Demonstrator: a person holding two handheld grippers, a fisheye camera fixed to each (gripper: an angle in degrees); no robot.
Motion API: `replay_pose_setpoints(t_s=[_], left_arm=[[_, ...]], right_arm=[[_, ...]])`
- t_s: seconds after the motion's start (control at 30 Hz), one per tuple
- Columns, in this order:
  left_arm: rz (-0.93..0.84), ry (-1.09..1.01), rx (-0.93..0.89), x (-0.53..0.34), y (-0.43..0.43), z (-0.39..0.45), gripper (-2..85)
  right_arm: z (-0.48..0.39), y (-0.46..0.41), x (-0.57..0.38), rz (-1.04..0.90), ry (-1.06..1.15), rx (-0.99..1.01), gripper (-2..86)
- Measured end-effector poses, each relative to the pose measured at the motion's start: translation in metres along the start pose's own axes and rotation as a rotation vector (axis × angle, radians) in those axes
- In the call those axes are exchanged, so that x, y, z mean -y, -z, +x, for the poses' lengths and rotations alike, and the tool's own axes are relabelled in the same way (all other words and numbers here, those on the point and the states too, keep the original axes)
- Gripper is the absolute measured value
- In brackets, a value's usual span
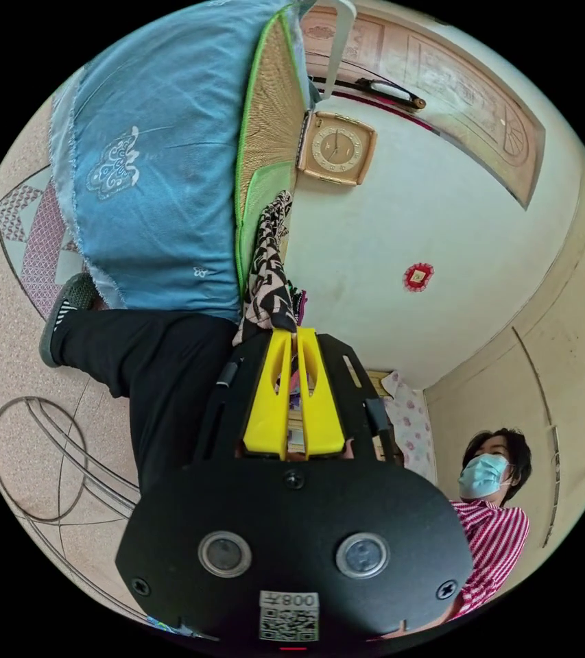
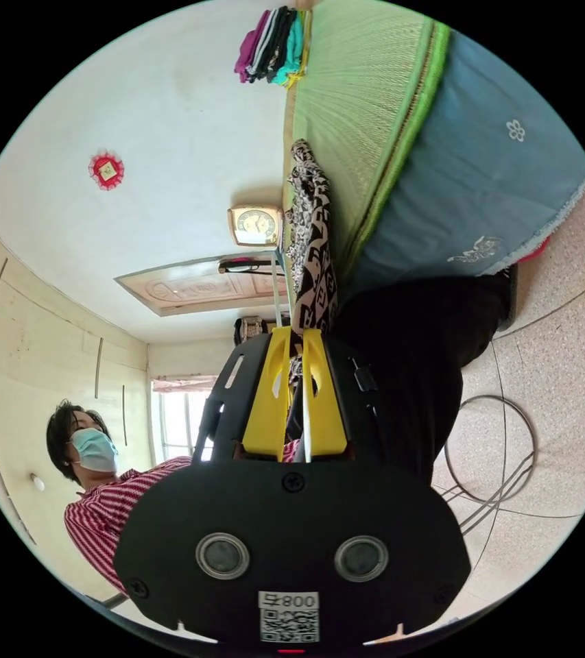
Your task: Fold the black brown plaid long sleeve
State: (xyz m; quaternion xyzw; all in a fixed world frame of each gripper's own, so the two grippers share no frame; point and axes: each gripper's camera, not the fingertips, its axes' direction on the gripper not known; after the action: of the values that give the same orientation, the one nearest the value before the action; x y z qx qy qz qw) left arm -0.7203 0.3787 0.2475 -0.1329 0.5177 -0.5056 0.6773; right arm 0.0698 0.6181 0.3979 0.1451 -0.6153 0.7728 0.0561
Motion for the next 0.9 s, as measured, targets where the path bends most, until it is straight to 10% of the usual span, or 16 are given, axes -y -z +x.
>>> replay_pose_setpoints(t_s=[0.9], left_arm=[[-0.211,-0.268,-0.174,-0.129,0.049,0.062,1.3]], right_arm=[[-0.045,-0.007,-0.152,-0.097,0.271,0.018,1.9]])
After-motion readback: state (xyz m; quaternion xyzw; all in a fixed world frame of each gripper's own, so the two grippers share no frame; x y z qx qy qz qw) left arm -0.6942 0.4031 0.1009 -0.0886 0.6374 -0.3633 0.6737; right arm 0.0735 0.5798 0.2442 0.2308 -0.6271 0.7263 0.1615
